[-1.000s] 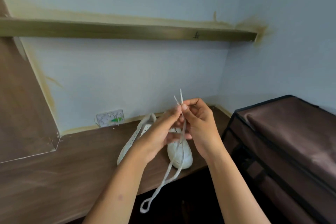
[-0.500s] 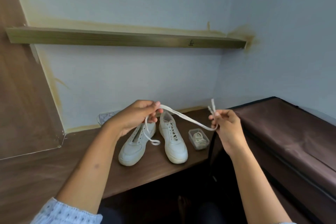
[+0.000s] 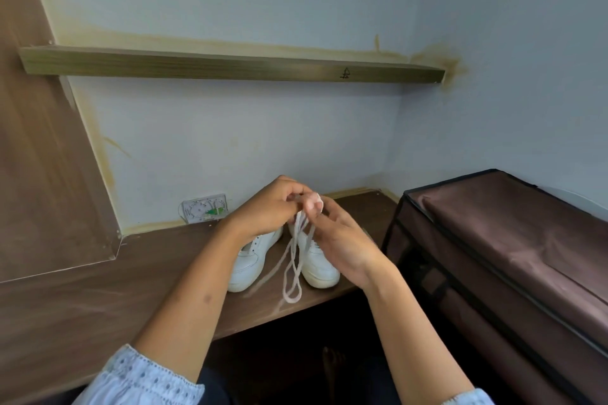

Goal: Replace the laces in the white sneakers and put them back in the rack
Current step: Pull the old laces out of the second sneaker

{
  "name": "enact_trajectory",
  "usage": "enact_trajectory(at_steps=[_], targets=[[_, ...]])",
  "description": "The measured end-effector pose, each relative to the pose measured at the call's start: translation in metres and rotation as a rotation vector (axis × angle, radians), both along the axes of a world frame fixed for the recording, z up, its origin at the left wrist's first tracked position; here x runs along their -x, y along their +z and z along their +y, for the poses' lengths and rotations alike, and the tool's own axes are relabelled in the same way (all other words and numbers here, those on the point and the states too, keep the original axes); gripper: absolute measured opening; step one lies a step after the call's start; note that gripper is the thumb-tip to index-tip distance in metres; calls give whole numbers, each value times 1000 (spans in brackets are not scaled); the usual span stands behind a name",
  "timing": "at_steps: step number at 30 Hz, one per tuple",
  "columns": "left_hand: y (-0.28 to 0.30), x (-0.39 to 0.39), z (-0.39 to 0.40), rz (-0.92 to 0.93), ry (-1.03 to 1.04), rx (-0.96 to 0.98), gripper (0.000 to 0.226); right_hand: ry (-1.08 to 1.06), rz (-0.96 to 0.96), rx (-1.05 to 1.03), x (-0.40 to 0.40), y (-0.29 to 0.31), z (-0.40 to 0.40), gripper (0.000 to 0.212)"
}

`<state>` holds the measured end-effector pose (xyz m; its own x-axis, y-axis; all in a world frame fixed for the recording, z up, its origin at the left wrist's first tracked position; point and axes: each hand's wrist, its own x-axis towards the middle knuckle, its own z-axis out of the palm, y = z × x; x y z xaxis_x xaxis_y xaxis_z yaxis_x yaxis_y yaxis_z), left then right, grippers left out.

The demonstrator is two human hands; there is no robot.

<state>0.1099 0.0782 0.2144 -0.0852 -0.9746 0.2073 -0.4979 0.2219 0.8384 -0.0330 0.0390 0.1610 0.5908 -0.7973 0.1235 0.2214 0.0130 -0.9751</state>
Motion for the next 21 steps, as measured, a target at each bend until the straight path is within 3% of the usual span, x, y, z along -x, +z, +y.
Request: enact_trajectory(at_steps=[4,6,8,12,14,17,21], targets=[[-6,-18,-6,347,272,93,27,23,-43,-25,-4,-14,5,25],[-8,-38,-9,534,417,108,28,-112,31,61,1,-21,3,31],[-16,-53,-8,546,486,55,26,-240,58,141,4,-26,-1,36],[-47,-61,-8,185,370,-262,15,-361,4,154,-1,-30,-9,45],[-60,-55,-7,110,342,-243,14,-348,28,203,-7,-26,-11,37],[-70,-41,-5,236,244,-10,22,-314,200,339,-18,-21,-12,26],[-82,-20,-3,549,22,-119,27,-275,496,563,-37,-27,-14,35]])
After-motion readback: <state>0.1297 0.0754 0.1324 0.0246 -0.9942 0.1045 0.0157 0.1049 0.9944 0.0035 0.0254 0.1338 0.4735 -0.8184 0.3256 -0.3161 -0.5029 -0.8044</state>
